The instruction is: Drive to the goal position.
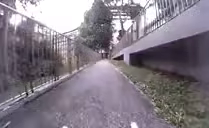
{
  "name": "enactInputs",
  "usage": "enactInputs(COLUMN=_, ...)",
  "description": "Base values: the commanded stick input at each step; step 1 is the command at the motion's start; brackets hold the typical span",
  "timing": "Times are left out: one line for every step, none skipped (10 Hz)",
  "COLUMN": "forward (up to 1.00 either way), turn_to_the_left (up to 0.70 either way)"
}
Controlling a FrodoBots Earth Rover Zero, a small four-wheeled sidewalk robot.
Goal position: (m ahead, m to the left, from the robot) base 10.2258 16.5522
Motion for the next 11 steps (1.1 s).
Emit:
enactInputs(forward=0.70, turn_to_the_left=0.03)
enactInputs(forward=0.70, turn_to_the_left=0.02)
enactInputs(forward=0.70, turn_to_the_left=-0.01)
enactInputs(forward=0.70, turn_to_the_left=-0.05)
enactInputs(forward=0.70, turn_to_the_left=-0.08)
enactInputs(forward=0.70, turn_to_the_left=-0.10)
enactInputs(forward=0.70, turn_to_the_left=0.03)
enactInputs(forward=0.70, turn_to_the_left=0.03)
enactInputs(forward=0.70, turn_to_the_left=0.03)
enactInputs(forward=0.70, turn_to_the_left=0.03)
enactInputs(forward=0.70, turn_to_the_left=0.02)
